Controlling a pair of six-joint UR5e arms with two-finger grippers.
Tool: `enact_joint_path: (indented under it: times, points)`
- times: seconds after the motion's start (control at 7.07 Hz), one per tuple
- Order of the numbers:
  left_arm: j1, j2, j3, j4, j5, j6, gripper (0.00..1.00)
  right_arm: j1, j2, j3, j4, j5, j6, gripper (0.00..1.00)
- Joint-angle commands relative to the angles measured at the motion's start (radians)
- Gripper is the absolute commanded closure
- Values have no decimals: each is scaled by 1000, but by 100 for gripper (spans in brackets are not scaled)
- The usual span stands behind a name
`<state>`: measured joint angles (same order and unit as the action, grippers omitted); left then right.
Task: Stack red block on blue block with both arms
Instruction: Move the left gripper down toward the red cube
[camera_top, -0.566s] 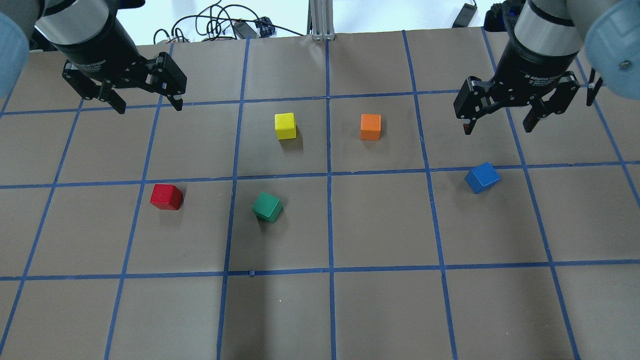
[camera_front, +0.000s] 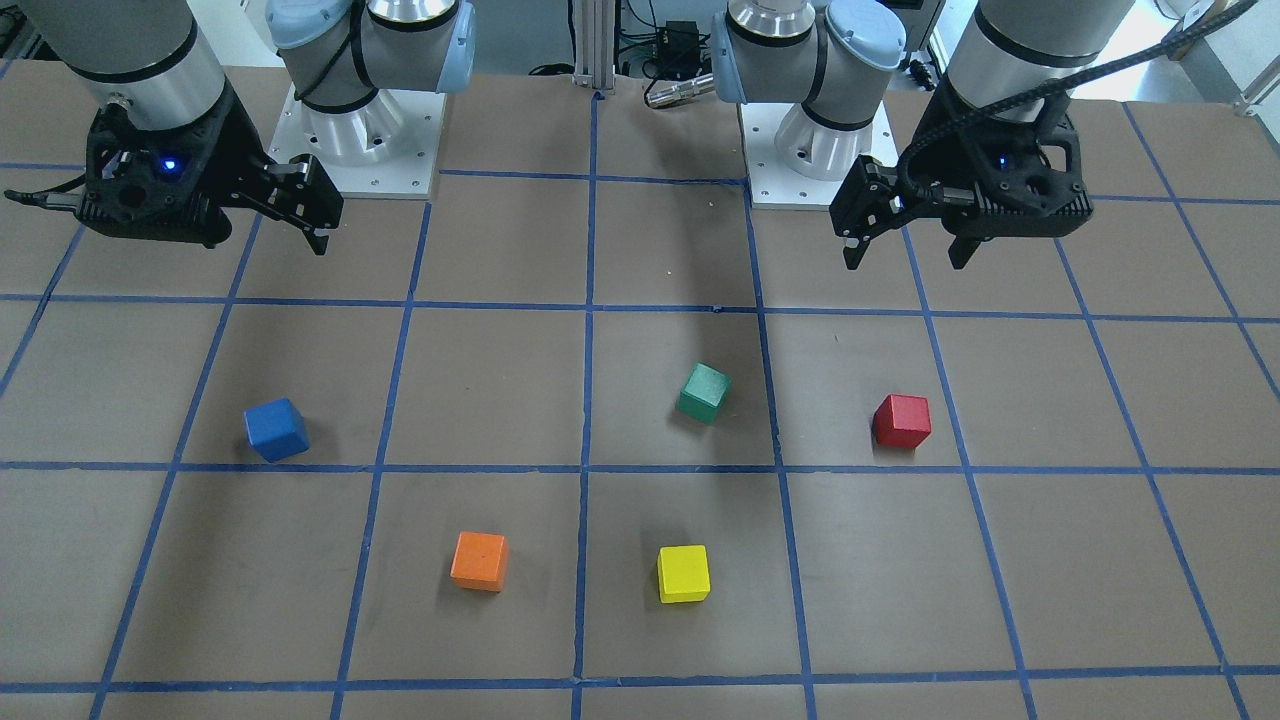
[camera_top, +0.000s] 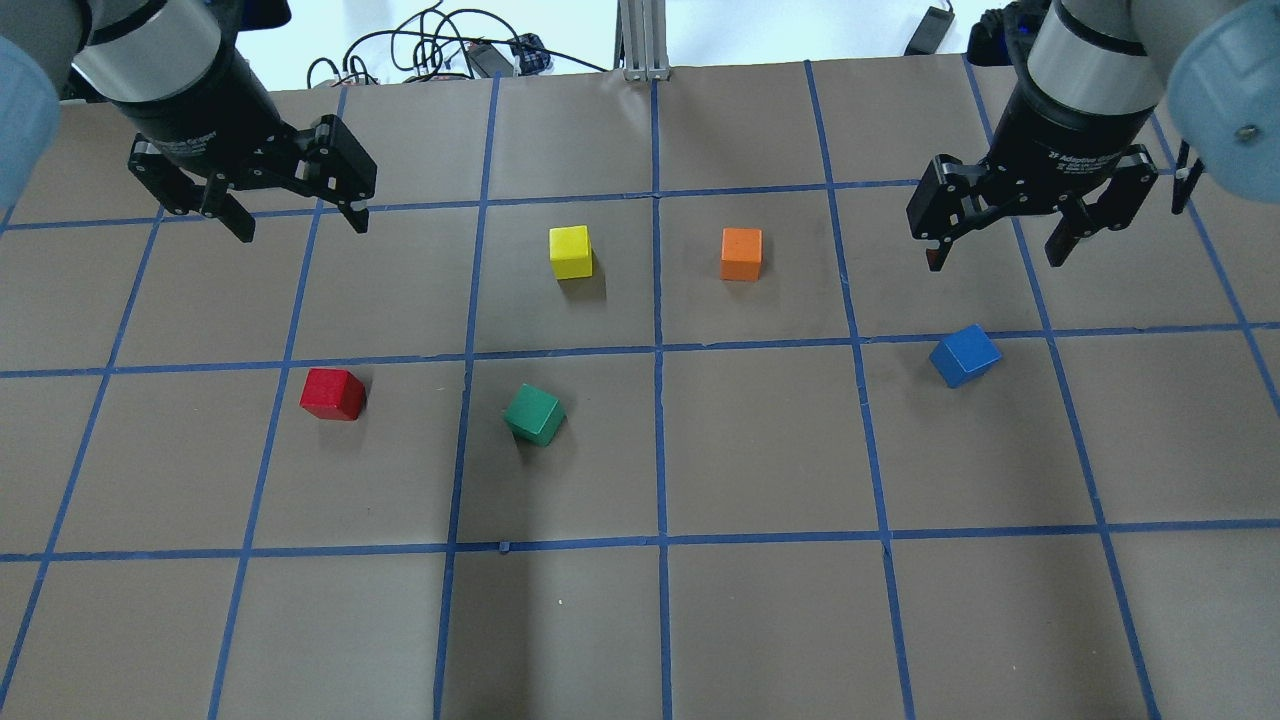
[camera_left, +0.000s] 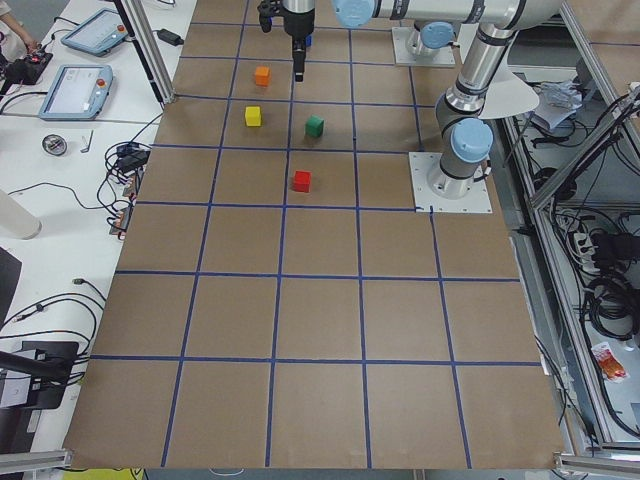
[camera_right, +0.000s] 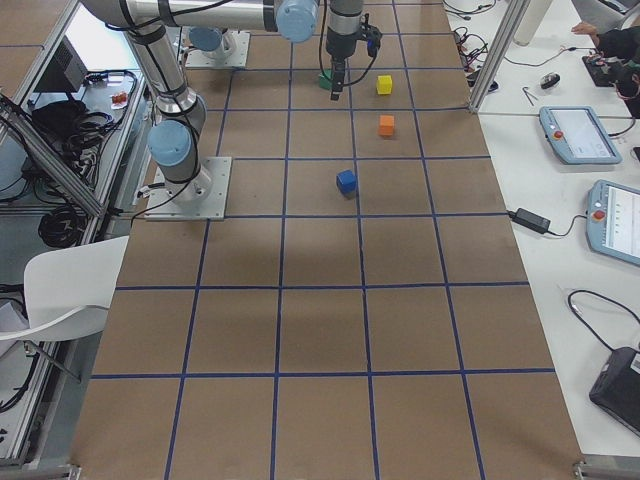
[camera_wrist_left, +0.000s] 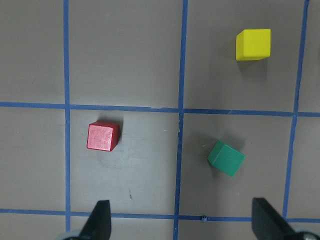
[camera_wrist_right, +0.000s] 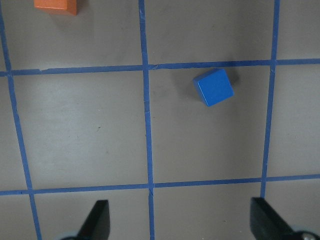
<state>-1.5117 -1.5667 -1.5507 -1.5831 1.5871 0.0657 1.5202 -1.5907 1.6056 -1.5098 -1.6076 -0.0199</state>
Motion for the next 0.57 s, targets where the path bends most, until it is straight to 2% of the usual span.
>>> enact_joint_path:
  times: [0.0,0.14,0.42]
  points:
    - [113,-30,-61,11,53,205,0,2,0,0,-1,0,0,0]
    - [148,-51,-109,79,47,247,0,0,0,0,2,0,0,0]
    - [174,-76,-318,357,50,358,0,0,0,0,-1,0,0,0]
